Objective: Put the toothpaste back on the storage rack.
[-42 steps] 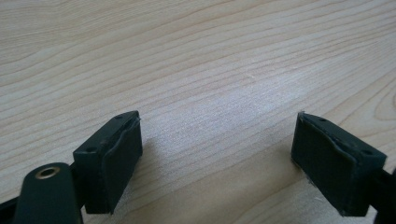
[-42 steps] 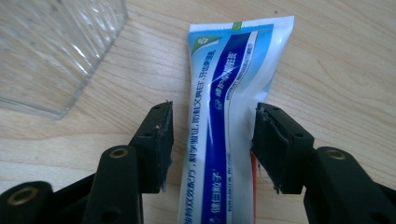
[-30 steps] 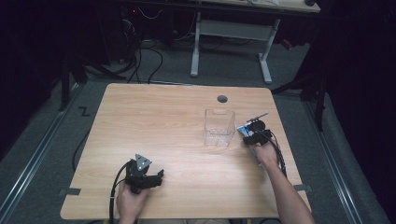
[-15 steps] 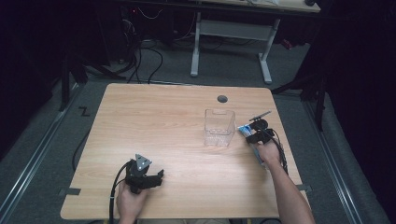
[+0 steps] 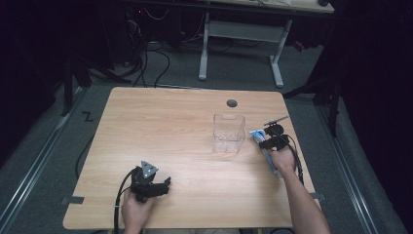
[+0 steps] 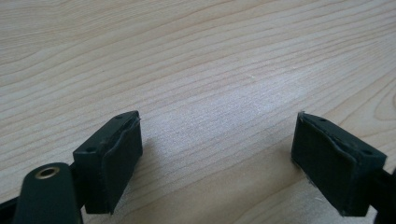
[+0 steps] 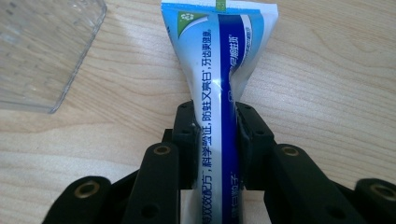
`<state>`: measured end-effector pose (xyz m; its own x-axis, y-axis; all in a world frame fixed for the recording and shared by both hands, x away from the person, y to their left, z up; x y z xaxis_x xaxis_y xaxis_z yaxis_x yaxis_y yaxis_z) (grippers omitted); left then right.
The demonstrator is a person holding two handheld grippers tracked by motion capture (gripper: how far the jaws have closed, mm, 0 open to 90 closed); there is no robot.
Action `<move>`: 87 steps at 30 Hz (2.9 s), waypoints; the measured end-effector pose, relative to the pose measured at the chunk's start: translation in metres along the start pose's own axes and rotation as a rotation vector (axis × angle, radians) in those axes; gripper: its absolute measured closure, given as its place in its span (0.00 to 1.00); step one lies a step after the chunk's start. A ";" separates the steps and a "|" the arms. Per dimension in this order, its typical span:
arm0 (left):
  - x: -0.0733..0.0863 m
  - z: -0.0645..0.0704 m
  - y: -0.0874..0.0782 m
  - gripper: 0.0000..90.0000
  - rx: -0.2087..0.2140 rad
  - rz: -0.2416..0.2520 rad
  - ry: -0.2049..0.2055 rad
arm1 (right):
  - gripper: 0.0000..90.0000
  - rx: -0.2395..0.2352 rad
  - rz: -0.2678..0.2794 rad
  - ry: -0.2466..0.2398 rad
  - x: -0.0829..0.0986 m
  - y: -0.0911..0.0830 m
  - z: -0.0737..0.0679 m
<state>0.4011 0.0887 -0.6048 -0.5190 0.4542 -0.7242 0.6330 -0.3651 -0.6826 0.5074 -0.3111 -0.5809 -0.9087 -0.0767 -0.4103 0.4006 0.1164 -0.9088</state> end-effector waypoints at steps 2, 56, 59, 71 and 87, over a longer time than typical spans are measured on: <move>0.000 0.000 0.000 0.18 0.000 0.000 0.000 | 0.81 -0.003 0.003 -0.007 0.000 -0.002 0.000; 0.000 0.000 0.000 0.18 -0.002 0.000 0.000 | 0.80 -0.185 0.277 -0.092 0.016 -0.100 -0.027; 0.000 0.000 0.000 0.18 -0.001 0.000 -0.002 | 0.80 -0.192 0.288 -0.087 0.016 -0.103 -0.027; 0.000 0.000 0.000 0.18 -0.001 0.000 -0.002 | 0.80 -0.218 0.318 -0.113 0.018 -0.109 -0.041; 0.000 0.000 0.000 0.18 -0.001 0.000 -0.001 | 0.80 -0.255 0.350 -0.132 0.015 -0.116 -0.055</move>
<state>0.4013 0.0885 -0.6048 -0.5200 0.4531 -0.7241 0.6333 -0.3643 -0.6828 0.4409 -0.2711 -0.4769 -0.6946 -0.1130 -0.7105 0.6241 0.3966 -0.6732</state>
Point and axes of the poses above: each handheld gripper's, and its own axes: y roughly forward along the jaws, x roughly out of its underside, z roughly to its right, the point moved 10 cm from there along y, roughly forward along the jaws, and after that the axes turned 9 degrees about y, right-handed, at the moved point
